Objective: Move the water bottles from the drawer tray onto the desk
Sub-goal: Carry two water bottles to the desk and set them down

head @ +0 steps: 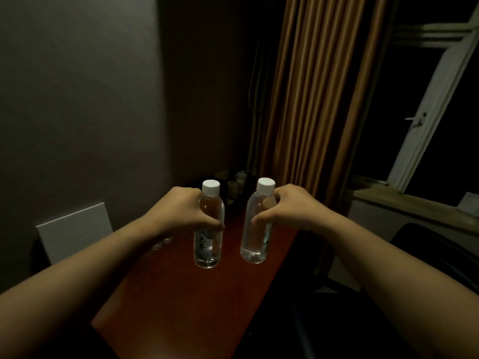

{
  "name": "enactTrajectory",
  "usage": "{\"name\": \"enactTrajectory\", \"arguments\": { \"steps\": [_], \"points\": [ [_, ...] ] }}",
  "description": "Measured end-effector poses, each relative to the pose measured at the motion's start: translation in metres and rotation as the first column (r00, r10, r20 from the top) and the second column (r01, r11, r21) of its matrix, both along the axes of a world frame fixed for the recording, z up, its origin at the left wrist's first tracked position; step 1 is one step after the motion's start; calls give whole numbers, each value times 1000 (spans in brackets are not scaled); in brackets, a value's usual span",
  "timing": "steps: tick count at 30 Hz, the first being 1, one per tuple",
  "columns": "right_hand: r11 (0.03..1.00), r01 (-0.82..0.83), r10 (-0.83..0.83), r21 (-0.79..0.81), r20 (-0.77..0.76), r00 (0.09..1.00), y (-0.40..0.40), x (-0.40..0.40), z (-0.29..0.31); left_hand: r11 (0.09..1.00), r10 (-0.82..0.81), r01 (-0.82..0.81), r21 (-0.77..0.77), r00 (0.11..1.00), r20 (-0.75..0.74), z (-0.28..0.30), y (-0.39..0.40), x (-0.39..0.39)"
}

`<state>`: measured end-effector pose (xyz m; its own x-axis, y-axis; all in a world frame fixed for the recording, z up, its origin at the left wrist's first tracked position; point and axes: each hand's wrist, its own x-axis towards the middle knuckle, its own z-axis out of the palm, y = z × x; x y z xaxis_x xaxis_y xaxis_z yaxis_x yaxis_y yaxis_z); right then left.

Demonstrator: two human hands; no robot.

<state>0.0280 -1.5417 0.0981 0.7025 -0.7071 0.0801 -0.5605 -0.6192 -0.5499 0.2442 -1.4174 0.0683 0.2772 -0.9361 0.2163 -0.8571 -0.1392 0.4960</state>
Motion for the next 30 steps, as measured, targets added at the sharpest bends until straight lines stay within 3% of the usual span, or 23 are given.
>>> {"name": "enactTrajectory", "arguments": {
  "steps": [10,18,30],
  "points": [
    [988,-152,152,9,-10,988,-143,114,-5,974,226,-227,15,974,33,-9,-102,87],
    [945,-320,325,69,-73,943,-248,243,-30,899,433,-434,62,901,40,-32,-187,158],
    [855,-495,511,154,-93,855,-392,409,-116,757,653,-639,136,737,-176,-112,-330,278]
  ]
}}
